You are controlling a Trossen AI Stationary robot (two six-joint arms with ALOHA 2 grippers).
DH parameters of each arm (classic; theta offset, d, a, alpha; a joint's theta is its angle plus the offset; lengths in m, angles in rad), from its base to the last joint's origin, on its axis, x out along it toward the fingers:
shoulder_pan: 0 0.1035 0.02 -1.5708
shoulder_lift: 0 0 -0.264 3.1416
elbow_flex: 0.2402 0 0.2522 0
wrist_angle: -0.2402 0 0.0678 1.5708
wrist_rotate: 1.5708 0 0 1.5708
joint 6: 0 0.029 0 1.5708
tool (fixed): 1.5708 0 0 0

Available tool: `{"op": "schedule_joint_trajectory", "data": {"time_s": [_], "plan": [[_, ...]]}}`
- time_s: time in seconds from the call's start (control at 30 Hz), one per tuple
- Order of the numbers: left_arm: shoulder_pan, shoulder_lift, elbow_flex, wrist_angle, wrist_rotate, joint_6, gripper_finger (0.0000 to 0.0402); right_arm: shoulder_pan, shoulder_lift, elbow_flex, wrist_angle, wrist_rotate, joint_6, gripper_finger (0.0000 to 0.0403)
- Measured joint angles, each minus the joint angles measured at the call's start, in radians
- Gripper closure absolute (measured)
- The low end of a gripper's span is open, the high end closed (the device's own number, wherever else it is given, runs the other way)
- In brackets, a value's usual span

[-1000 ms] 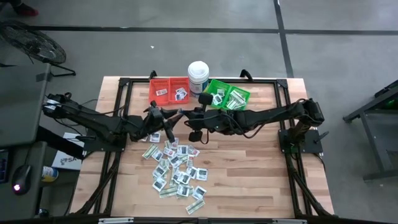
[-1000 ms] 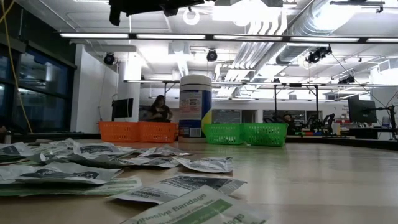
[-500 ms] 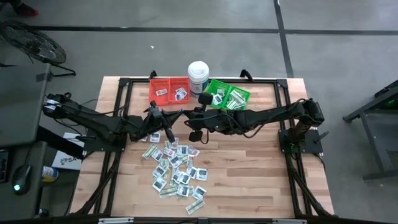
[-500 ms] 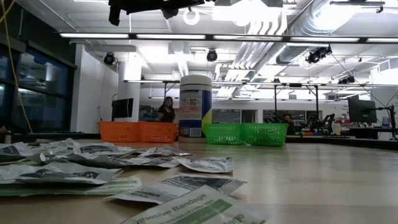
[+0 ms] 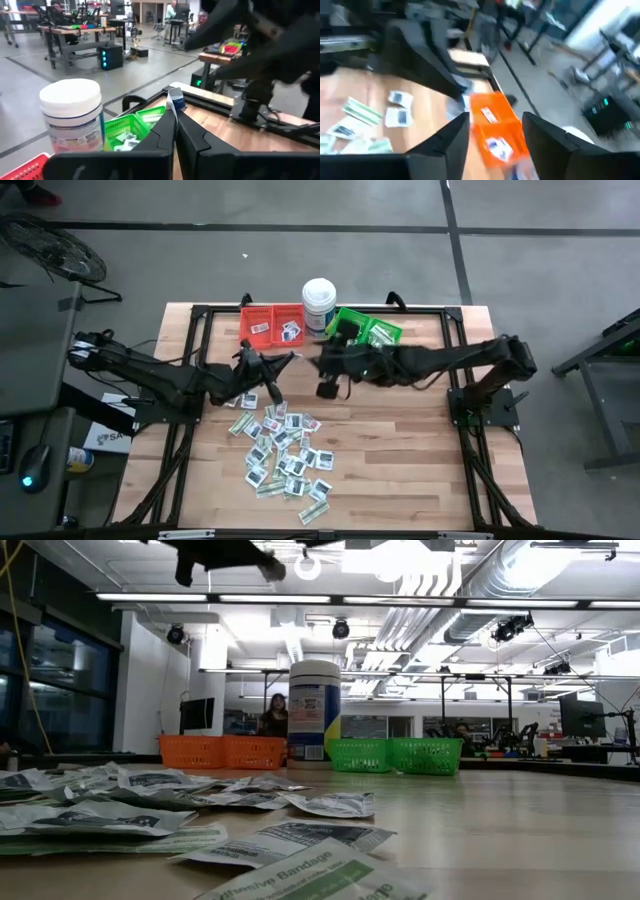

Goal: Pick & Place First Aid Supplies
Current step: Put the blue alcohol pad into the right orange bin

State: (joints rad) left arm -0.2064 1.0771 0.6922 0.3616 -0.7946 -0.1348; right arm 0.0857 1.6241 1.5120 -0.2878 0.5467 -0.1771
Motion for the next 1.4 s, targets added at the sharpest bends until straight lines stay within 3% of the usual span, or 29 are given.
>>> {"op": "schedule_joint_trajectory", "data": {"time_s": [0.13, 0.33, 0.6, 0.9, 1.13, 1.4], "plan": [[0.097, 0.0, 0.0, -0.034, 0.092, -0.009, 0.0401, -0.036, -0.066, 0.0, -0.155, 0.024, 0.066, 0.0213], [0.298, 0.0, 0.0, -0.182, 0.303, -0.068, 0.0401, -0.112, -0.146, 0.0, -0.378, -0.004, 0.147, 0.0213], [0.611, 0.001, 0.0, -0.316, 0.625, -0.069, 0.0401, -0.212, -0.196, -0.001, -0.551, -0.034, 0.211, 0.0214], [0.958, 0.154, 0.0, -0.257, 1.027, 0.034, 0.0401, -0.332, -0.198, -0.003, -0.628, -0.062, 0.283, 0.0217], [1.103, 0.361, 0.001, -0.076, 1.255, 0.025, 0.0401, -0.425, -0.198, -0.003, -0.634, -0.056, 0.292, 0.0219], [1.143, 0.503, 0.073, -0.062, 1.332, 0.033, 0.0401, -0.505, -0.198, -0.003, -0.632, -0.049, 0.3, 0.0218]]}}
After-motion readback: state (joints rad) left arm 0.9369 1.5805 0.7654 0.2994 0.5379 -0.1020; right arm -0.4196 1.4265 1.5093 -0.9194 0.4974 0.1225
